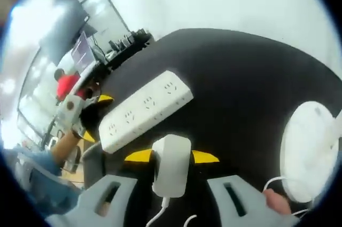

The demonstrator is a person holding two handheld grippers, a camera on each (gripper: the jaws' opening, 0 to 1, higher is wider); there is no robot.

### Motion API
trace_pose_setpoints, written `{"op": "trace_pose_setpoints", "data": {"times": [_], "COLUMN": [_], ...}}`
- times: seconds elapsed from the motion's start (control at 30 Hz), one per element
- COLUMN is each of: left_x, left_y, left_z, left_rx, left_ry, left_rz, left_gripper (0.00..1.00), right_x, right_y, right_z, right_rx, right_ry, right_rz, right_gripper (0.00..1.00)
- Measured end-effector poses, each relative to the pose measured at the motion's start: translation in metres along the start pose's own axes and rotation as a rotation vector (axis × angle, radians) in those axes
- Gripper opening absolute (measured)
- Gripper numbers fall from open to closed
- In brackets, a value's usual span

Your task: Insert the desk lamp plug into the socket, turn on the power strip switch, turn on the lamp switch, then turn off the lamp switch, turn off the power strip switch, and remove the plug from the socket.

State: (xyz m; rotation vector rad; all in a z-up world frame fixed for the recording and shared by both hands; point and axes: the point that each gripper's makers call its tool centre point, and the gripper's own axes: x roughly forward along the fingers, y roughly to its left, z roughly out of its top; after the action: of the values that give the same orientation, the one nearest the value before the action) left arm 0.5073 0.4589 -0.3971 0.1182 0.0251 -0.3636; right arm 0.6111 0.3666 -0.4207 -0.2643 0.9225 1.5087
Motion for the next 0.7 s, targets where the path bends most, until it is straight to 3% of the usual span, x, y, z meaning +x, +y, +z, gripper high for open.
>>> {"op": "trace_pose_setpoints", "data": {"times": [0.4, 0.7], "left_x": [-0.001, 0.001], "left_y": [-0.001, -0.004], "left_z": [0.002, 0.005], "left_rx": [-0.047, -0.06], "left_ry": [-0.014, -0.023], "left_rz": [-0.02, -0.023], "left_gripper": [0.59, 0.68], "right_x": [-0.01, -0.017], "right_y": [-0.004, -0.01], "right_z": [-0.006, 0.008], "right_rx": [-0.027, -0.05], "right_ry": [-0.003, -0.075], "right_rz": [-0.09, -0.148], "right_gripper": [0.29, 0.32]}}
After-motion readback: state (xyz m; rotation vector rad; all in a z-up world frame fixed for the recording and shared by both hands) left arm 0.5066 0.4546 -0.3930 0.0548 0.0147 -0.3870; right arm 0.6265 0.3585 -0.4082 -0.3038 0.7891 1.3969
